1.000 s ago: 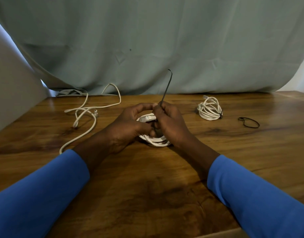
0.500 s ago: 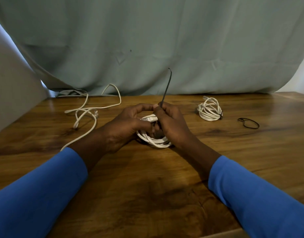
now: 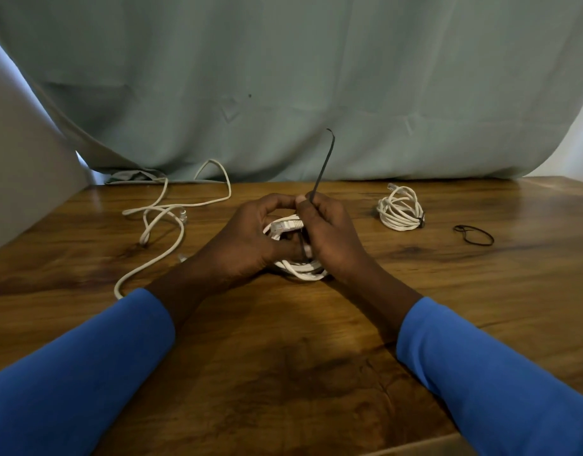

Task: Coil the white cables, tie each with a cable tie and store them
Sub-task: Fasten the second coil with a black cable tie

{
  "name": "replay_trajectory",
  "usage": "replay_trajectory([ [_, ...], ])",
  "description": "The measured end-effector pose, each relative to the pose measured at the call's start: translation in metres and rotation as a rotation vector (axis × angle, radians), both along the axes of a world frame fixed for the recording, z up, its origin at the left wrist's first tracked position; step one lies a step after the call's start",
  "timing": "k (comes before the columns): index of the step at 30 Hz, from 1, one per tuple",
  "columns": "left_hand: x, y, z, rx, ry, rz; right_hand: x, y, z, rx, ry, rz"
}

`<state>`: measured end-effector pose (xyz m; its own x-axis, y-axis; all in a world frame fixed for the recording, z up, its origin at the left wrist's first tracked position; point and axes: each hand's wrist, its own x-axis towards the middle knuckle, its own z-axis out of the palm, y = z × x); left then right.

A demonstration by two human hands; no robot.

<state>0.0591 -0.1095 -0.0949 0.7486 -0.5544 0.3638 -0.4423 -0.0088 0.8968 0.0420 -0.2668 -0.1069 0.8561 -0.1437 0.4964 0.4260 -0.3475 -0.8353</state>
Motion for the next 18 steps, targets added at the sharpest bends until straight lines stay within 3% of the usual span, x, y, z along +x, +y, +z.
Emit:
replay_trajectory([
  [4, 0.000, 0.006, 0.005, 0.264, -0.457, 0.252, 0.001, -0.004, -0.002, -0.004, 0.036, 0.000],
  [7, 0.003, 0.007, 0.010, 0.154, -0.605, 0.361, 0.003, -0.007, -0.003, 0.014, 0.080, -0.021],
  [11, 0.003, 0.006, 0.011, 0.035, -0.530, 0.291, 0.003, -0.006, -0.003, -0.003, 0.110, -0.027],
  [18, -0.003, -0.005, 0.016, -0.225, -0.227, 0.204, 0.000, -0.003, -0.003, -0.188, 0.045, -0.039],
])
